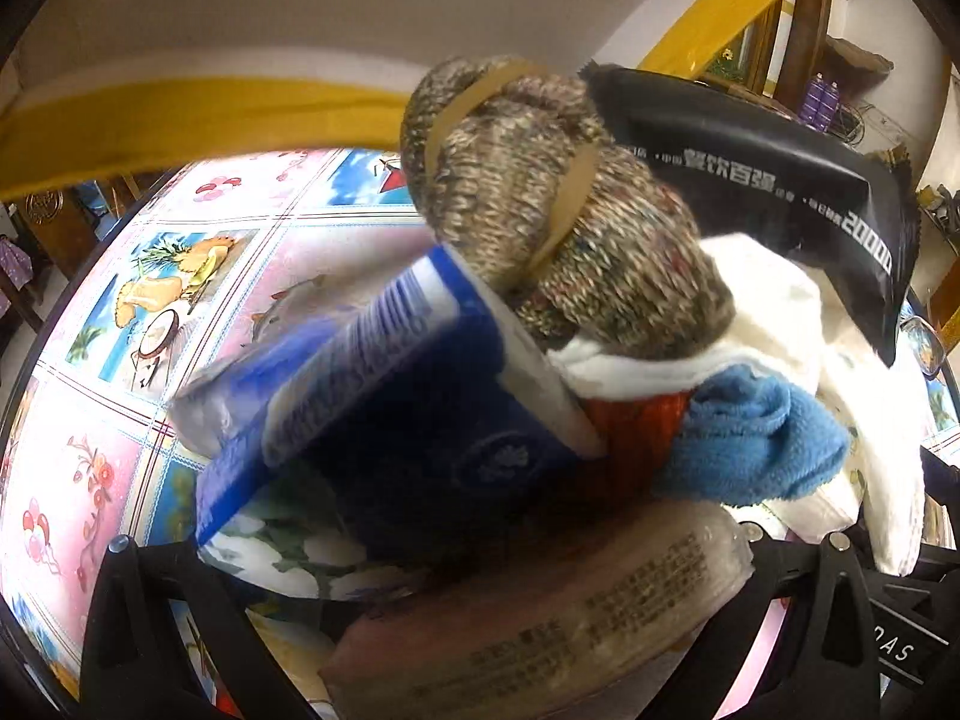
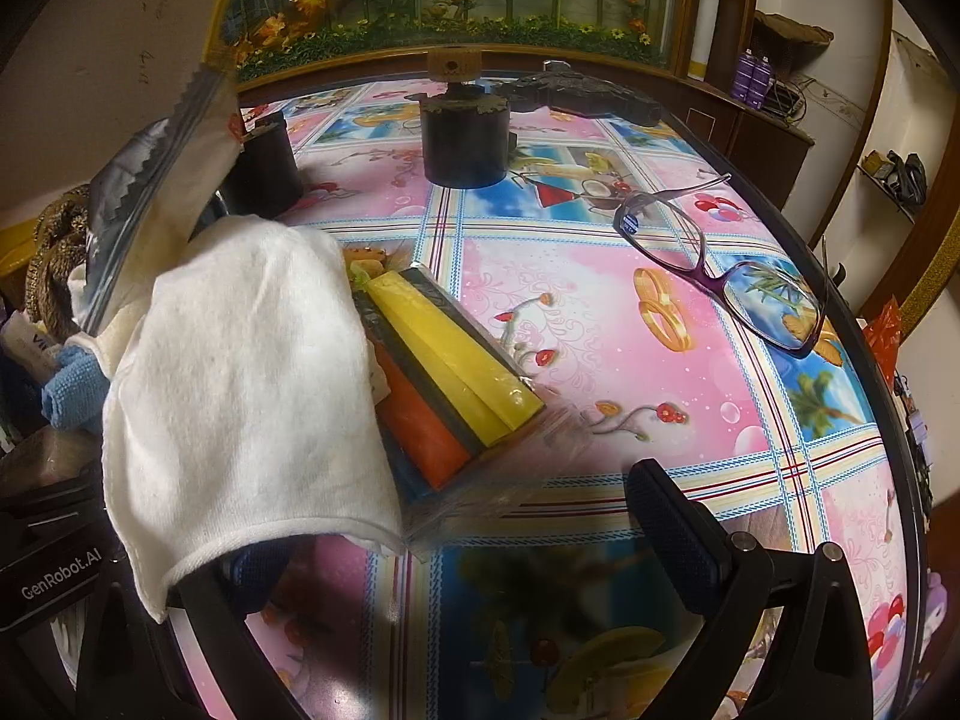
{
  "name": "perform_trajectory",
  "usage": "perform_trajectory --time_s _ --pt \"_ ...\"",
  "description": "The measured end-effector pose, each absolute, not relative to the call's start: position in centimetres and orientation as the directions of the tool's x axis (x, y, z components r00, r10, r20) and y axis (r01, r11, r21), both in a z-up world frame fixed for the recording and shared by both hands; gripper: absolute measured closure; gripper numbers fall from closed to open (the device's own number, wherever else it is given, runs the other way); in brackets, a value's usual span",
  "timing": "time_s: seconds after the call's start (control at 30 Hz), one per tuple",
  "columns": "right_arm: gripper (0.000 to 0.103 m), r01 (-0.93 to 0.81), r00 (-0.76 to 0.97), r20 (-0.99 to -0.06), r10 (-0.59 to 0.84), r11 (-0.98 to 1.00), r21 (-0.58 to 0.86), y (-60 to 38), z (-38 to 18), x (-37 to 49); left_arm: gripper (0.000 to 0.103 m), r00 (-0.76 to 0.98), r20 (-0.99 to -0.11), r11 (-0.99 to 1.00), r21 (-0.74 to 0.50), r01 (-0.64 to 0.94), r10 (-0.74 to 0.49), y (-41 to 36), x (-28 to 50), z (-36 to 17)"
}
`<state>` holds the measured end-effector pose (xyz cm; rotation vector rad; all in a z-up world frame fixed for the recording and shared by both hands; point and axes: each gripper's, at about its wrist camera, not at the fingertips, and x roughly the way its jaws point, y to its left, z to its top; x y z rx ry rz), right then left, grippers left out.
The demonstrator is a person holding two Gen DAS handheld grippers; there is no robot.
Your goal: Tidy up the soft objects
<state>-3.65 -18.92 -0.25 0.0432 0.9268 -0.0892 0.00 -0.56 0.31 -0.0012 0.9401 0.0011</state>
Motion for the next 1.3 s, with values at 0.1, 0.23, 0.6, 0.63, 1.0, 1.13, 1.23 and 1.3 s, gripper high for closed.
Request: perform_trajectory --time_s 0.1,0.23,0.6,0.63,1.0,1.13,1.23,1.3 --pt "0.001 0.095 0.597 -0.800 -0.058 0.995 -0.001 -18.94 -0.25 -3.64 0.000 0.590 -0.808 1.000 -0.001 -0.002 0.000 -0.56 0.00 0.32" --pt "0.001 0.095 0.597 -0.800 -0.058 0.995 -0.001 -18.77 -0.21 -3.72 0.000 0.590 -0.807 1.000 -0.001 -0.002 0.000 -0.59 0.02 0.28" --pt "0.001 0.095 0.597 -0.800 -0.058 0.995 -0.001 -18.96 -0.25 -3.65 0.000 0.590 -0.808 1.000 -0.001 -0.002 0.000 -0.38 -0.01 -0.01" --pt "0.001 0.095 0.597 -0.800 -0.058 0.995 -0.001 -18.94 -0.27 -3.64 0.000 0.590 -0.808 1.000 -0.001 -0.002 0.000 -0.37 -0.01 -0.02" --pt "0.001 0.096 0.597 -0.800 -0.058 0.995 -0.001 -18.96 -0.23 -3.65 0.000 0.590 -0.808 1.000 -0.001 -0.002 0.000 -0.45 0.05 0.02" --pt "0.001 0.096 0.597 -0.800 -0.058 0.995 -0.001 -18.94 -0.24 -3.64 0.000 0.590 -0.808 1.000 -0.001 -0.002 0.000 -0.44 0.06 0.01" --pt "0.001 0.096 0.597 -0.800 -0.058 0.995 -0.001 -18.93 -0.24 -3.64 0.000 0.590 -0.808 1.000 -0.001 -0.002 0.000 -0.44 0.05 0.02" --pt "0.001 0.096 0.597 -0.800 -0.058 0.995 -0.001 -18.93 -0.21 -3.66 0.000 0.590 -0.808 1.000 -0.001 -0.002 0.000 -0.47 0.05 0.03"
